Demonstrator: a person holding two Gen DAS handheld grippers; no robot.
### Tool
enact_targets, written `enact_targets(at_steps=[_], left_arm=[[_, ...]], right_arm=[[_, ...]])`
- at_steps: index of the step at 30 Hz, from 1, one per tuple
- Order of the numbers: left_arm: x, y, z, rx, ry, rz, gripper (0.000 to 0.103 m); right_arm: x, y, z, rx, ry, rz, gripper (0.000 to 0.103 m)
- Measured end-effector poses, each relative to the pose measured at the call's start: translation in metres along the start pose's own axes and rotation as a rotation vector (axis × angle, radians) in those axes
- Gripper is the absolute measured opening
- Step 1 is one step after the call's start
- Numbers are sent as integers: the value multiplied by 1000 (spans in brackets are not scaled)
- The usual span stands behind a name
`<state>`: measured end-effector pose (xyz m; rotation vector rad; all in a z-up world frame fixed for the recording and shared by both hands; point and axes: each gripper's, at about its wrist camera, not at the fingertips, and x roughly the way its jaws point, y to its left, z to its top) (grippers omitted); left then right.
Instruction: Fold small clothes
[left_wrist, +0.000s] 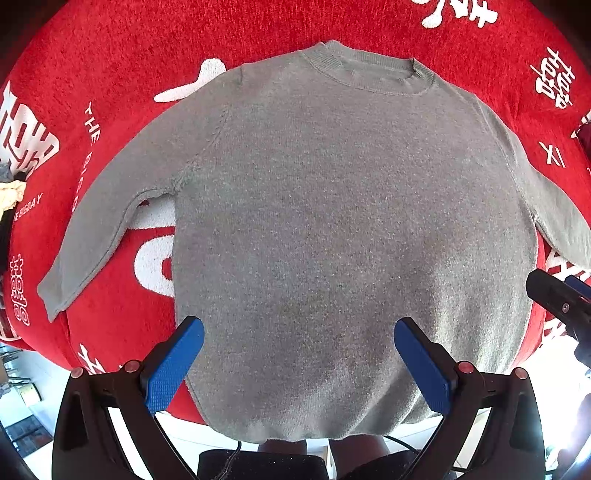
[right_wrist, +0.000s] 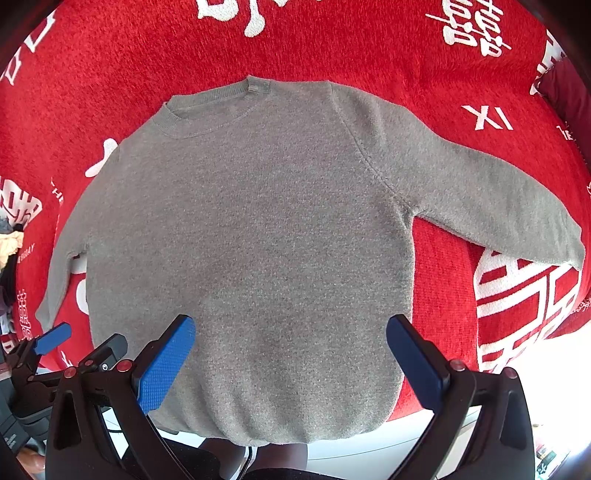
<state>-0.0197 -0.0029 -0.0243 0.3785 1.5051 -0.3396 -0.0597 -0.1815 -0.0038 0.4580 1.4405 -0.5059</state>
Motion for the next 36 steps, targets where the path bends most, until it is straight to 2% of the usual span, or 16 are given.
enact_targets(at_steps=[19, 36], left_arm=[[2, 4, 2, -11, 0, -37, 103], [3, 11, 1, -19, -15, -25, 103]], right_arm=[[3, 2, 0, -2, 0, 0, 103], [0, 12, 0, -22, -3, -20, 103]])
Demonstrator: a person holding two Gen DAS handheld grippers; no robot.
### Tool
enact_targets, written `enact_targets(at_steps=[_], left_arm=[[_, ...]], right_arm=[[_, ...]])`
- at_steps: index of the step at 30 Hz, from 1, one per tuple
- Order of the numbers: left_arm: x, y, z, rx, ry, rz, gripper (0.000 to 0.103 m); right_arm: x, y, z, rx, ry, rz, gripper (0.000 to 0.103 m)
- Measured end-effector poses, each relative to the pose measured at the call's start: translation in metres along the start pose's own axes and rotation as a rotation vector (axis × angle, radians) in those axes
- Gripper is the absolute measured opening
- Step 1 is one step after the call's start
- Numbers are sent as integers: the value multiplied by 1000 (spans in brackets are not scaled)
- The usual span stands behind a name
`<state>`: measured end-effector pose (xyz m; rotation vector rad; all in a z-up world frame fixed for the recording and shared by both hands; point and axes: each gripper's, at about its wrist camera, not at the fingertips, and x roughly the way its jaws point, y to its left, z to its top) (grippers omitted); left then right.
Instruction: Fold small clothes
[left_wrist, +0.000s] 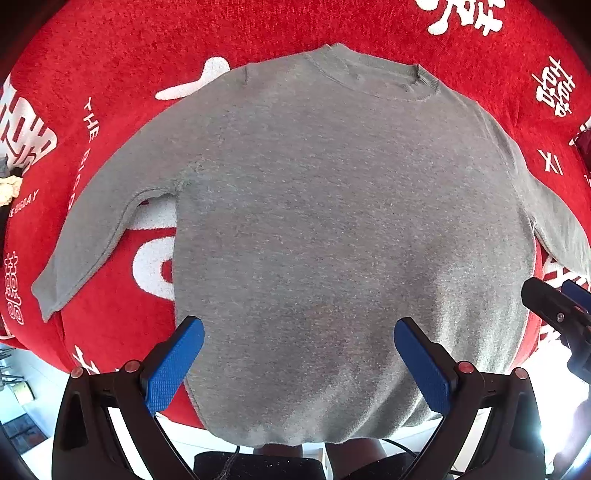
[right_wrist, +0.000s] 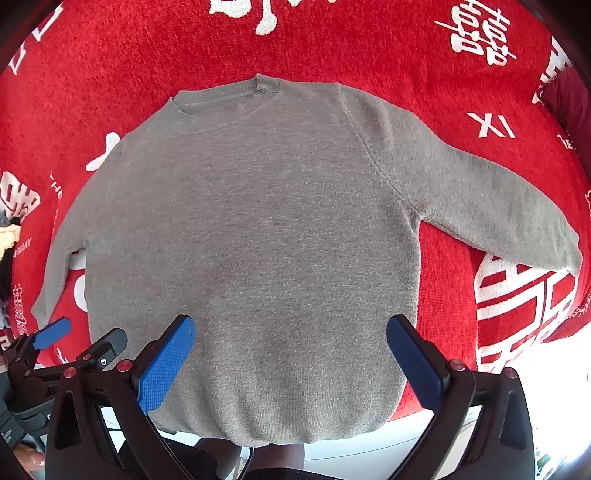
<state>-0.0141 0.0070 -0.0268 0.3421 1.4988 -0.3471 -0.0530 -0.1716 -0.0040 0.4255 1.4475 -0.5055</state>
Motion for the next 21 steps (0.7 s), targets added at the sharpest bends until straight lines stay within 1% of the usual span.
enact_targets(at_steps=[4, 7, 11, 17, 21], left_arm=[[0, 3, 0, -3, -3, -7, 103], [1, 4, 0, -1, 4, -46, 103], [1, 6, 1, -17, -1, -70, 103], [0, 20, 2, -66, -19, -111, 103], [0, 42, 1, -127, -44, -170, 103]], right_arm=[[0, 3, 0, -7, -2, -6, 103], [0, 7, 1, -14, -2, -11, 103], [0, 11, 2, -23, 0, -17, 103], [0, 24, 5, -46, 0, -23, 103], [2, 41, 7, -74, -7, -19, 103]])
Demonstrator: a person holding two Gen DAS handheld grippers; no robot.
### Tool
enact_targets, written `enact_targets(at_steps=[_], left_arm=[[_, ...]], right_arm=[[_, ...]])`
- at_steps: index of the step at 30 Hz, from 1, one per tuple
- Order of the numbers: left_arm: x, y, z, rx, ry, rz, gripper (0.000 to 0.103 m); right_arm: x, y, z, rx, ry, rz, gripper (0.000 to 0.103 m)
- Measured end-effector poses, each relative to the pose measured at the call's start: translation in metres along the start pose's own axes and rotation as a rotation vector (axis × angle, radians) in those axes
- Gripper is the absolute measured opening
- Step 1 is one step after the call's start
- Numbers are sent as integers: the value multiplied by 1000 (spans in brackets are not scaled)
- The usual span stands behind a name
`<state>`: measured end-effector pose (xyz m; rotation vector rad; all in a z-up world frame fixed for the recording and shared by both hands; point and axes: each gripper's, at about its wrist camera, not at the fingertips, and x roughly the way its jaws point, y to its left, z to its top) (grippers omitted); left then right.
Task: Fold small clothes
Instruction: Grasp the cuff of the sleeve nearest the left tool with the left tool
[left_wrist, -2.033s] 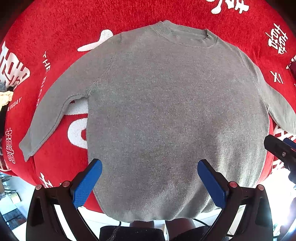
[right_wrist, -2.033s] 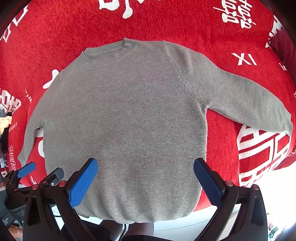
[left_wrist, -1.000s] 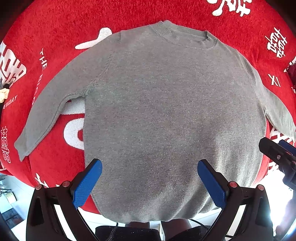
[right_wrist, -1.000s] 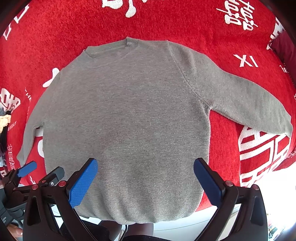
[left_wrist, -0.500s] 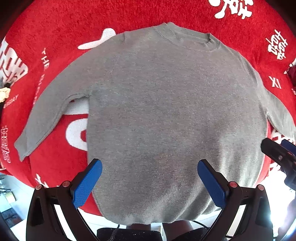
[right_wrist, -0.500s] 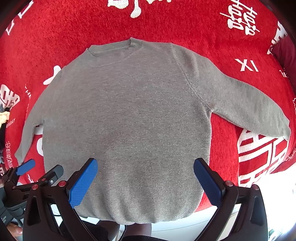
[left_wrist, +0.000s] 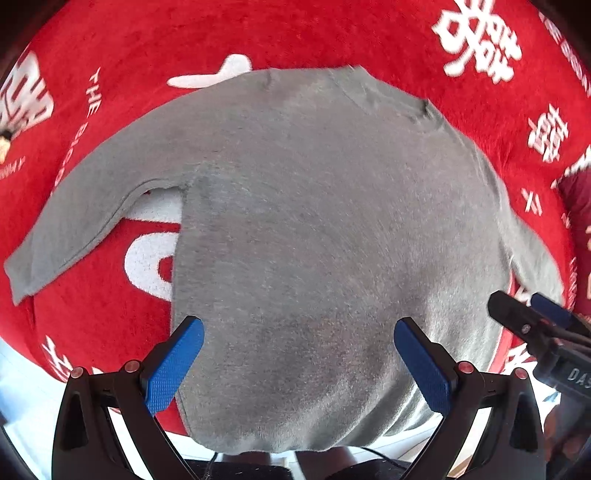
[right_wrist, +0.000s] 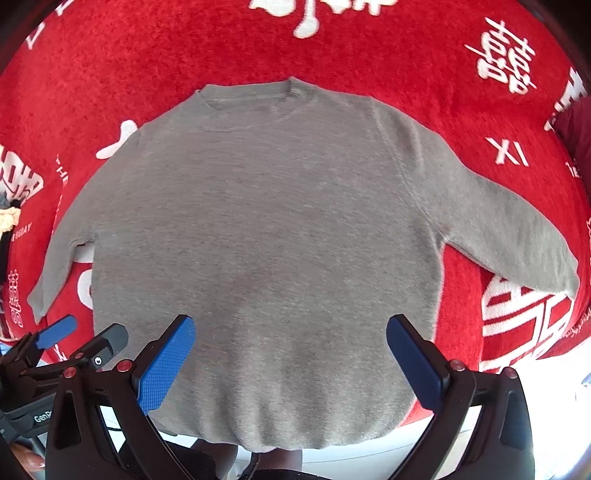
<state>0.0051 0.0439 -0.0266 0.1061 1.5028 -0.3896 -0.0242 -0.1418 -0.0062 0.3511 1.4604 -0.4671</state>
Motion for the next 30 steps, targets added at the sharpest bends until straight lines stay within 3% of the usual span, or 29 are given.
enact_targets(at_steps=[10, 22, 30], left_arm=[[0, 104, -1, -288, -90, -214, 103], [10, 283, -22, -745, -292, -334, 103], [30, 326, -37, -936, -419, -500, 103]], right_arm=[[10, 68, -2, -118, -1, 82, 103], [33, 152, -6, -252, 36, 139, 103], [44, 186, -8, -327, 52, 156, 103]])
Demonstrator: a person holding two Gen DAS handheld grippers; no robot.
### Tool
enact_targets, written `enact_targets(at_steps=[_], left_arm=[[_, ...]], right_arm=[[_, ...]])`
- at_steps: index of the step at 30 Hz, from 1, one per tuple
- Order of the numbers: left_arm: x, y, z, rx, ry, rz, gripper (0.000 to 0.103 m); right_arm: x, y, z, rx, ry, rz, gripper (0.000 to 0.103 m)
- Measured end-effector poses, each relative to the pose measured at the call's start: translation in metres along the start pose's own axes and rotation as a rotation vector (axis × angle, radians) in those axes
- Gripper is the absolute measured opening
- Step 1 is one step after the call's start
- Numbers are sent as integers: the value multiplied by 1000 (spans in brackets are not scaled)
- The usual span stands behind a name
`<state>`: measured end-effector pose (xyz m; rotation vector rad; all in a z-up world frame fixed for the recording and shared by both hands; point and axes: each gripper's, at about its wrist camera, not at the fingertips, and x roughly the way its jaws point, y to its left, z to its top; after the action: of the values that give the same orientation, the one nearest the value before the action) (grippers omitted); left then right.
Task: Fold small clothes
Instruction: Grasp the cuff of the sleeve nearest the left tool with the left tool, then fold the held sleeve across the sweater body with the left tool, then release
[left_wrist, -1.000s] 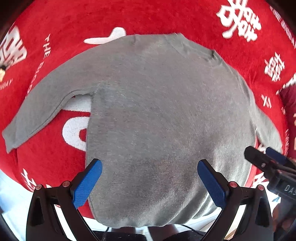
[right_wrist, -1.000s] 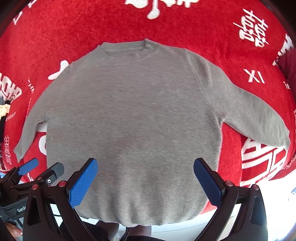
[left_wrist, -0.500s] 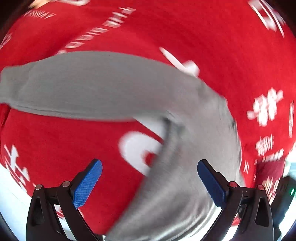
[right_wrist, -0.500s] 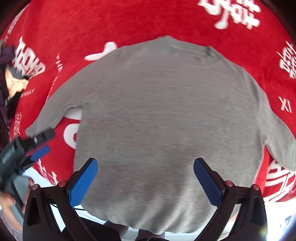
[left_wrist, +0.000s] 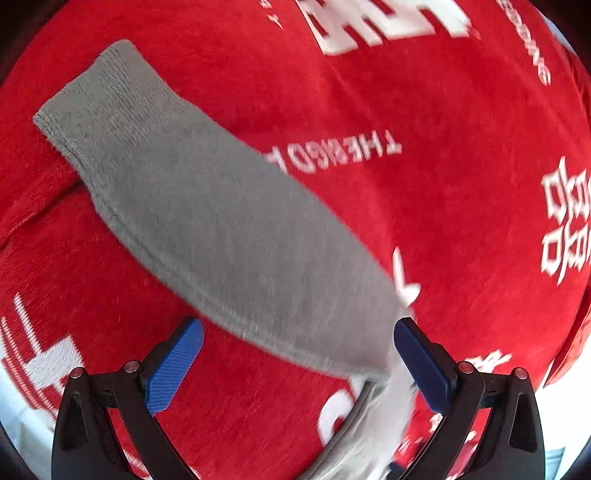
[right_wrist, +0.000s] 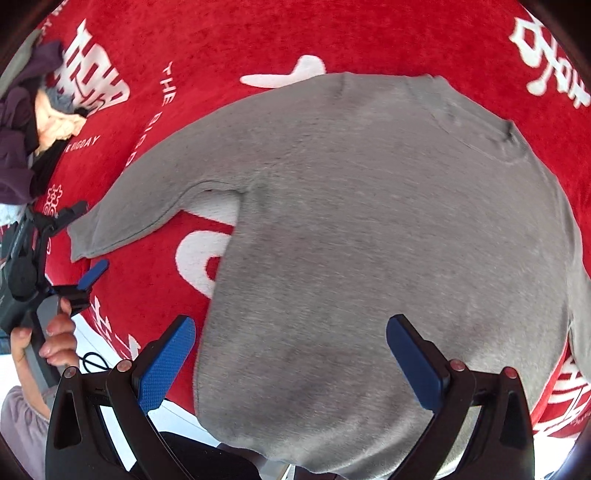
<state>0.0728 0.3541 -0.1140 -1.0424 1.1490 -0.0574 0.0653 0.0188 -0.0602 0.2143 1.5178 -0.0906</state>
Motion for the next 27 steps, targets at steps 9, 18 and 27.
enact_targets(at_steps=[9, 18, 27], left_arm=[[20, -4, 34, -51, -63, -63, 103], [34, -16, 42, 97, -70, 144, 11], [11, -66, 30, 344, -111, 113, 11]], right_arm=[[7, 18, 9, -44, 7, 8, 103], [10, 23, 6, -27, 25, 27, 103], [-4, -2, -2, 54, 0, 40, 103]])
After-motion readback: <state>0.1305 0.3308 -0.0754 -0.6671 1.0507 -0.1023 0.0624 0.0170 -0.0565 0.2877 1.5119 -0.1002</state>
